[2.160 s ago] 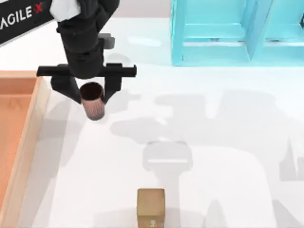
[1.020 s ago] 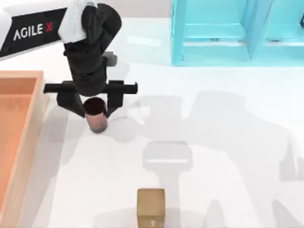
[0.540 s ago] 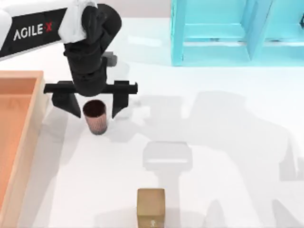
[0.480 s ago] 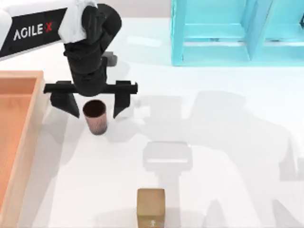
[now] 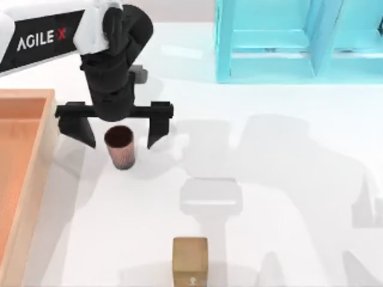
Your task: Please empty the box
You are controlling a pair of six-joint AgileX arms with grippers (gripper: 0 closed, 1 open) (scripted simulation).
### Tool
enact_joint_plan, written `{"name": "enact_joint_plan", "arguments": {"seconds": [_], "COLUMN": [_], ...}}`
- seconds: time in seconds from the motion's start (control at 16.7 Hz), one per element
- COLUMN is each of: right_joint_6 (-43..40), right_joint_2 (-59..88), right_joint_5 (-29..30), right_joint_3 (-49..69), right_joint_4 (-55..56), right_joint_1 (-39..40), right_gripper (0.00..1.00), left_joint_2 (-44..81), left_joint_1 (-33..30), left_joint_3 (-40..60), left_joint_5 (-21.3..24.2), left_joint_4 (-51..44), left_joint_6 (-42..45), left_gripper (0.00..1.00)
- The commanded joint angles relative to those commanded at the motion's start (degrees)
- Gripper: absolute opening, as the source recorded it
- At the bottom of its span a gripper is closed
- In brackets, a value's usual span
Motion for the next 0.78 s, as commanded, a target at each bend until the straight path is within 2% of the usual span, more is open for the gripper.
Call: {"name": "enact_joint_plan", "arguments": {"seconds": [0.18, 0.6, 0.78], "right_joint_6": [0.0, 0.0, 0.0], "right_joint_2": [0.0, 0.0, 0.0], "right_joint_5": [0.0, 0.0, 0.0], "right_joint_3": [0.0, 0.0, 0.0], "right_joint_4": [0.0, 0.0, 0.0], "right_joint_1": [0.0, 0.0, 0.0], "right_gripper": [1.0, 1.0, 1.0], "left_joint_2": [0.2, -0.9, -1.7], "left_joint_1": [-0.1, -0.2, -0.2], "left_joint_3": [2.3, 17.5, 20.1], "left_joint_5": [0.0, 0.0, 0.0], "left_joint_4": [-2.2, -19.3, -21.8], "left_joint_6": [-0.1, -0.2, -0.2], "left_gripper": [1.0, 1.0, 1.0]}}
